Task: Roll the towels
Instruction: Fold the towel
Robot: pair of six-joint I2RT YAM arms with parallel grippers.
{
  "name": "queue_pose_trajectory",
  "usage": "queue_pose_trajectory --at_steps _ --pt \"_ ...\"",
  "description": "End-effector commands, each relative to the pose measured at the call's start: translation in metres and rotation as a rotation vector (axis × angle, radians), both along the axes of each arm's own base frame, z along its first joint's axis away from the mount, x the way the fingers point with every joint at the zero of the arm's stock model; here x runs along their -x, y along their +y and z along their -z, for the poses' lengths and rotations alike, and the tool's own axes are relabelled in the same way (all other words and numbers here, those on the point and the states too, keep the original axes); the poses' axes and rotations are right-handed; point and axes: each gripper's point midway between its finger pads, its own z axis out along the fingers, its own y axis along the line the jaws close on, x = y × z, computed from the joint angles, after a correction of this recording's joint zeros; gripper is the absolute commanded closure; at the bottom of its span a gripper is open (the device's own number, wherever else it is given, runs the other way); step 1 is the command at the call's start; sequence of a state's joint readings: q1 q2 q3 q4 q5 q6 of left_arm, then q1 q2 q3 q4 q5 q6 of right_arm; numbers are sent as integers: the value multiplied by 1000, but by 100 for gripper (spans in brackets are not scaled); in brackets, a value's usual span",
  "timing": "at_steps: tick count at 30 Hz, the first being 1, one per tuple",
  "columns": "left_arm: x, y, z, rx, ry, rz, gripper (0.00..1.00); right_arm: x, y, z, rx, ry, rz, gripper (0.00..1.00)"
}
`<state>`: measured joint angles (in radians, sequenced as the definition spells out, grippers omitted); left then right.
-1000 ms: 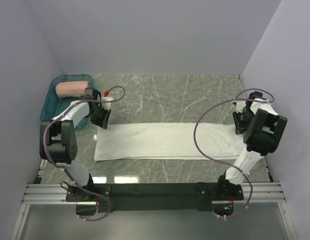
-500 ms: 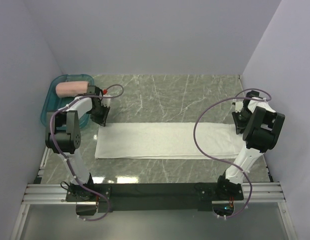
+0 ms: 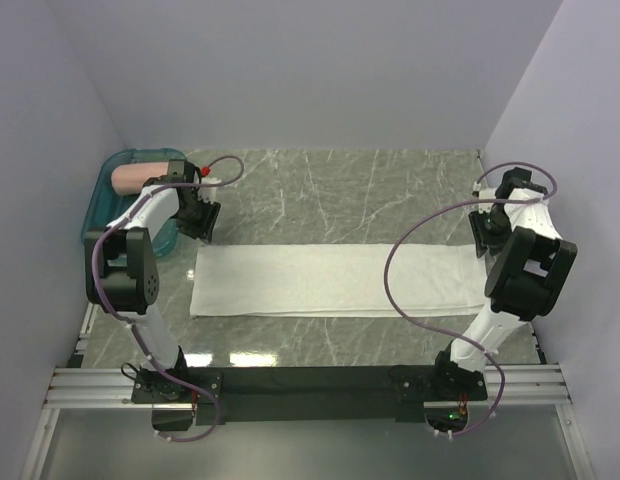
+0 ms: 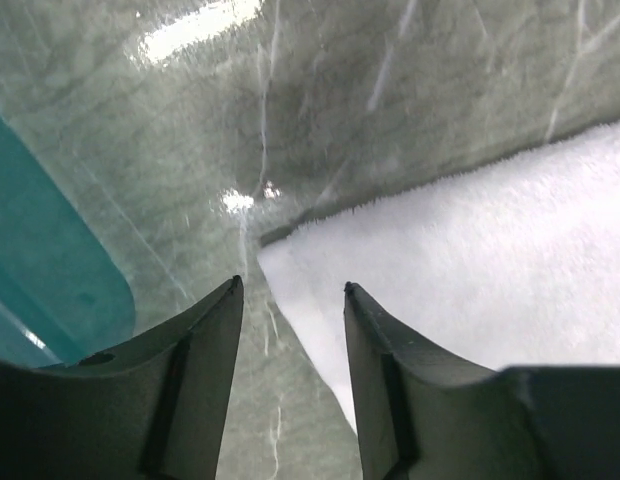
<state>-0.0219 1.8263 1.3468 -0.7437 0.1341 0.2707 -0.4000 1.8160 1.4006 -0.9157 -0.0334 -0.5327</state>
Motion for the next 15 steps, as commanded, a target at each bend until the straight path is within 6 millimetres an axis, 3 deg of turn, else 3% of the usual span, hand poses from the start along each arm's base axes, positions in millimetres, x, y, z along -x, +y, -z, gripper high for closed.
queue_pose_trajectory --at_steps 1,6,9,15 --pt "3 1 -27 -1 -39 13 49 31 0 -6 -4 84 37 54" --pt "12 -4 -27 28 -29 19 41 71 -12 1 -53 172 147 53" --pt "17 -8 -28 49 -33 33 41 93 -9 15 -106 224 219 57" --pt "17 -9 -32 52 -39 46 40 102 0 33 -145 238 278 57"
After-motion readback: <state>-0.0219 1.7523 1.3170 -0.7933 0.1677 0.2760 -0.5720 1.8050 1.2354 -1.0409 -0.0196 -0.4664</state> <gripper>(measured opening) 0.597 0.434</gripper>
